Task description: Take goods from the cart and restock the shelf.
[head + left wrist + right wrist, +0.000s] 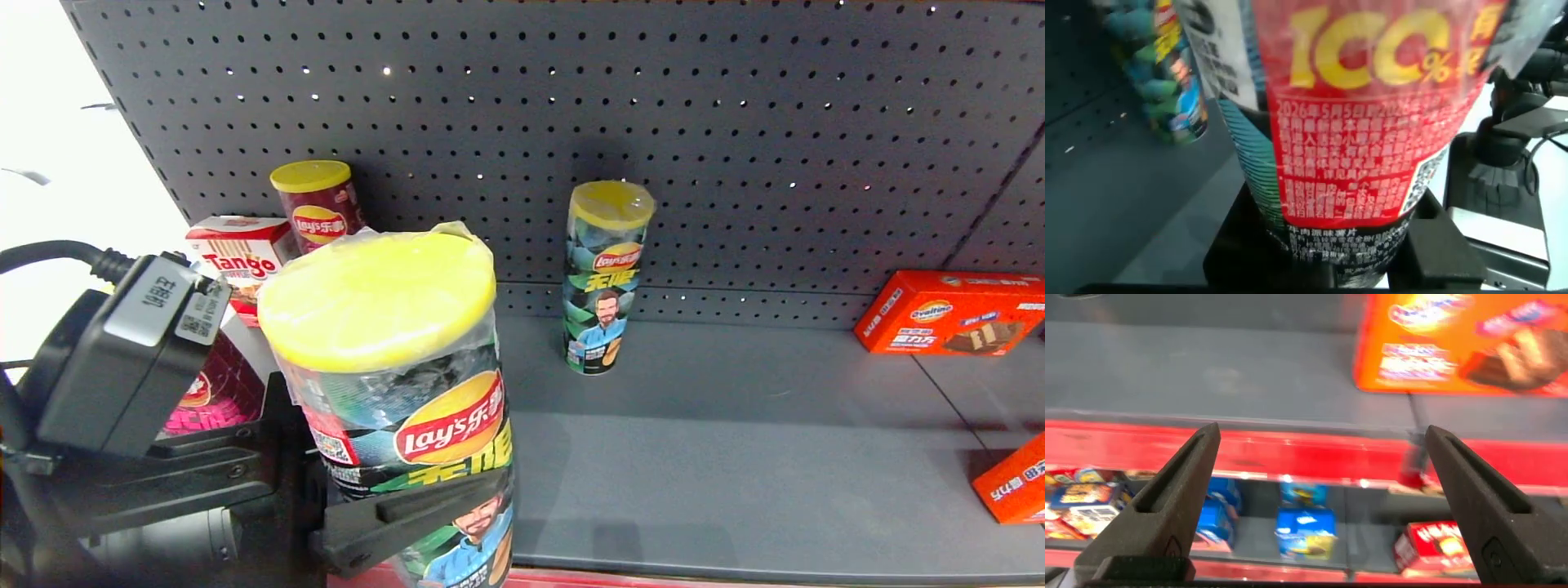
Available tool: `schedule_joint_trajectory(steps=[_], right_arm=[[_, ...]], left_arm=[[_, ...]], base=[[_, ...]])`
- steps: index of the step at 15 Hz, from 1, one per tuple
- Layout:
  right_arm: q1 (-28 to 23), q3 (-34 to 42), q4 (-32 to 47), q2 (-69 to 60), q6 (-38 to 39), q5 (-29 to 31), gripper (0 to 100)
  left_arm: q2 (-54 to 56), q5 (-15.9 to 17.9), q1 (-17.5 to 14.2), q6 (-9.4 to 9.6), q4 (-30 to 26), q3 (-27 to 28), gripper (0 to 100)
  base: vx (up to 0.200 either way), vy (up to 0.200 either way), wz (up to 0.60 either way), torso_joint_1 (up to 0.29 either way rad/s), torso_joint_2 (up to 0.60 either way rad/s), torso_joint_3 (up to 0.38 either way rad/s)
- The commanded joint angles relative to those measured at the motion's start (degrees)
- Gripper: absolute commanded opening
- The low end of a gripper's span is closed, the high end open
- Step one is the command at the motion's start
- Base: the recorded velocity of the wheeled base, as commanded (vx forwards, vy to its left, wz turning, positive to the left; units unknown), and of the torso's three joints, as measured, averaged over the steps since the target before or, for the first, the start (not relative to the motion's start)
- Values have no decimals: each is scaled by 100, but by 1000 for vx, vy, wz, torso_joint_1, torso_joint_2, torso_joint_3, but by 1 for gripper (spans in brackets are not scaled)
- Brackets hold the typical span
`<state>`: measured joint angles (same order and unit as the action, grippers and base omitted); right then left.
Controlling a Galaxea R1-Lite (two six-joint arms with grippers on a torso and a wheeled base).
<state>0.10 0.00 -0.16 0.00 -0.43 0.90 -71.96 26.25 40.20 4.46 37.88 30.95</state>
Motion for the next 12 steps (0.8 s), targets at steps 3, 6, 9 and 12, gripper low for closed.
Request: schedule_joint_trajectory(steps=[3, 6, 9, 12], right_arm=[[-1, 0, -2, 0, -1, -2, 100], [-1, 0, -2, 0, -1, -2, 100], [-1, 0, -2, 0, -1, -2, 100], [-1, 0, -2, 0, -1, -11, 100]], left_arm=[[33, -14, -48, 2, -8, -45, 0], [33, -23, -48, 2, -8, -63, 0], [33, -23, -65, 2, -8, -98, 0], [86, -14, -57, 11, -8, -204, 0]], base=[[0, 0, 0, 0, 0, 0], [0, 0, -400, 3, 2, 2], [0, 0, 0, 0, 0, 0], [0, 0, 0, 0, 0, 0]])
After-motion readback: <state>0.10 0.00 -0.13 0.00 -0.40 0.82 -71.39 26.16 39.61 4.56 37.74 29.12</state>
